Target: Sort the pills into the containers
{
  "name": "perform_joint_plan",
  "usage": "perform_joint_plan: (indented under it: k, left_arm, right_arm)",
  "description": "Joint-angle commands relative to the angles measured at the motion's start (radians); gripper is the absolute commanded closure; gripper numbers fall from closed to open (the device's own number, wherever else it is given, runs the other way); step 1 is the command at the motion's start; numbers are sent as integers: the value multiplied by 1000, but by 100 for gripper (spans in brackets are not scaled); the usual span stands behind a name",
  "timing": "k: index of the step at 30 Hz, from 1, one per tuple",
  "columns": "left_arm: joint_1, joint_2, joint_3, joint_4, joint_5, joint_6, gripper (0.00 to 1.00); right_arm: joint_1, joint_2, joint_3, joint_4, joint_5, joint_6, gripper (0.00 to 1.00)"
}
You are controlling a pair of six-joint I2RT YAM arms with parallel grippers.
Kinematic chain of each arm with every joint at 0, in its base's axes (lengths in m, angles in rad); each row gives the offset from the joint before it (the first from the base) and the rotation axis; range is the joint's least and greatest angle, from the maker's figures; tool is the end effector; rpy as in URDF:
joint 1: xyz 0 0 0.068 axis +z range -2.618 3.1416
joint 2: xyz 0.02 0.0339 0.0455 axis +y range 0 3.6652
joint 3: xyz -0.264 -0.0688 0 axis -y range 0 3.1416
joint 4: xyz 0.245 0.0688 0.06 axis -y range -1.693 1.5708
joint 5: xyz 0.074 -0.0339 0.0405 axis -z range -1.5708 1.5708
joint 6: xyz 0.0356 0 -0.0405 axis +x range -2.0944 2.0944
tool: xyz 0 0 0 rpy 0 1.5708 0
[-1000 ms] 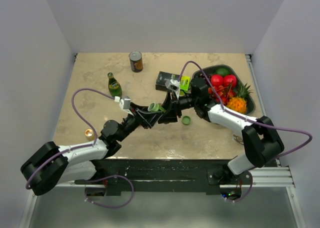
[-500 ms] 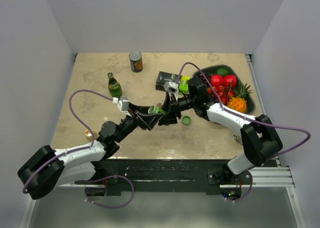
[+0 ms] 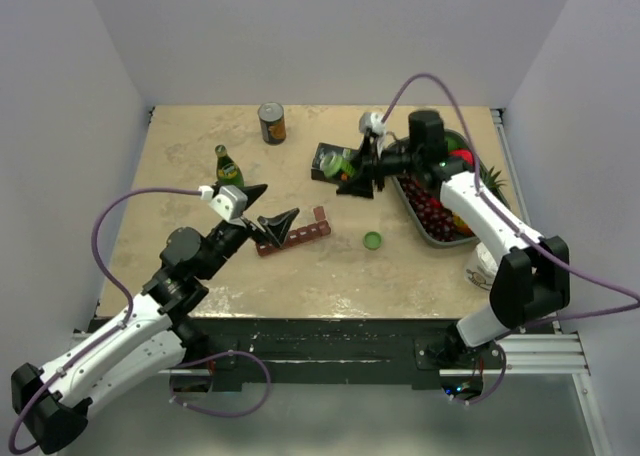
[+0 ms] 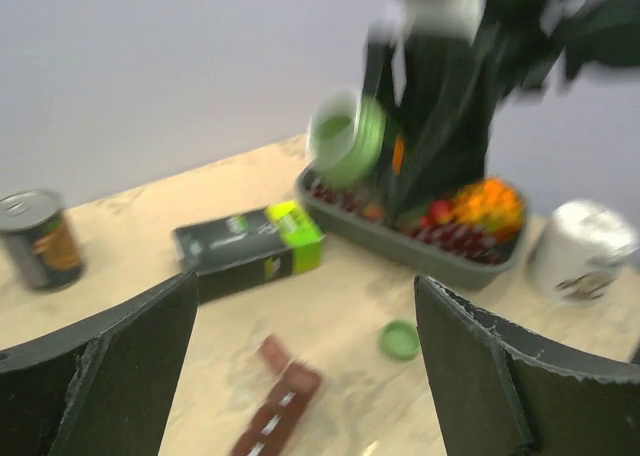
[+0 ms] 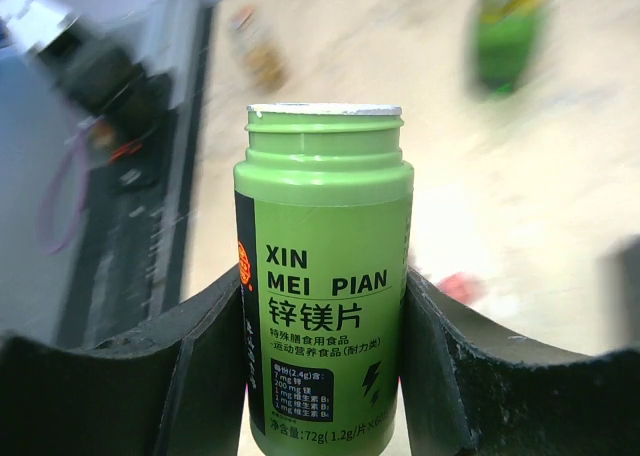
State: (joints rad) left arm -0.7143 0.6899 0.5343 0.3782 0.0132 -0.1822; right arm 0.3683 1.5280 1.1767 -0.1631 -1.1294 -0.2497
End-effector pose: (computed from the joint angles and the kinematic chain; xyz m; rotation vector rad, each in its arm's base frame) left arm 0.1316 -0.1147 0.3270 0.3763 1.3373 -0.7618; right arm 0.3029 0.1514 0.3054 -1.2127 1.5526 1.2325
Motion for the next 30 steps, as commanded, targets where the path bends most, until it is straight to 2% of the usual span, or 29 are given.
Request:
perform_joint_plan:
  k: [1, 5, 6, 8, 9, 11, 12, 13, 14, 15, 16, 17, 18, 19, 20, 22, 25, 26, 27, 28, 29, 30]
  left_arm:
    - [4, -42, 26, -232, -128, 240, 7]
    - [6, -53, 7, -248, -153, 260, 7]
    - [4, -56, -9, -242, -151, 259, 7]
    - [4, -61, -28, -214, -150, 248, 7]
    - [4, -62, -43, -205, -145, 242, 7]
    - [6, -61, -54, -187, -137, 239, 7]
    - [4, -58, -59, -183, -137, 239, 7]
    - [4, -53, -57, -182, -136, 242, 7]
    - [4, -50, -57, -185, -136, 243, 7]
    - [4, -47, -57, -185, -134, 245, 7]
    - [4, -44, -56, -186, -133, 248, 7]
    - [4, -46, -59, -186, -130, 248, 7]
    - [6, -46, -60, -188, -128, 247, 7]
    - [6, -47, -63, -187, -127, 247, 7]
    - [6, -47, -66, -183, -125, 247, 7]
    - [4, -46, -74, -176, -124, 250, 7]
    - [4, -35, -82, -168, -127, 251, 7]
    - [4, -33, -86, -165, -124, 253, 7]
    - [4, -29, -88, -165, -121, 253, 7]
    - [6, -23, -88, -165, -121, 253, 7]
    - [4, -20, -88, -165, -116, 251, 7]
    - [4, -20, -89, -165, -116, 251, 7]
  right_arm:
    - [-87, -60, 344, -10, 75, -10, 98]
    - [-175, -29, 618, 29, 170, 113, 98]
    - [-190, -20, 697, 49, 234, 185, 98]
    - [-242, -8, 767, 115, 291, 281, 98]
    - [-261, 0, 808, 149, 324, 403, 98]
    - [-281, 9, 811, 305, 278, 556, 98]
    - [-267, 0, 752, 403, 175, 746, 98]
    - [-249, -24, 703, 677, 134, 862, 98]
    - [-221, -34, 655, 865, 106, 989, 98]
    - [-221, -35, 565, 1098, 89, 1300, 98]
    - [-245, -23, 555, 1406, 114, 1416, 98]
    - [-329, -17, 572, 1386, 134, 1461, 98]
    - [-365, -9, 650, 1290, 152, 1405, 98]
    - [-432, 3, 681, 1101, 210, 1368, 98]
    - [-495, 21, 704, 1003, 239, 1338, 99]
    - [-499, 18, 722, 744, 279, 1180, 99]
    - [-328, -40, 631, 716, 194, 1025, 98]
    - [-190, -52, 618, 702, 95, 968, 98]
    - [-133, -86, 607, 620, 71, 801, 98]
    - [-90, -94, 626, 389, 60, 690, 98]
    - [-65, -95, 697, 252, 142, 467, 98]
    - [-72, -83, 728, 167, 220, 399, 98]
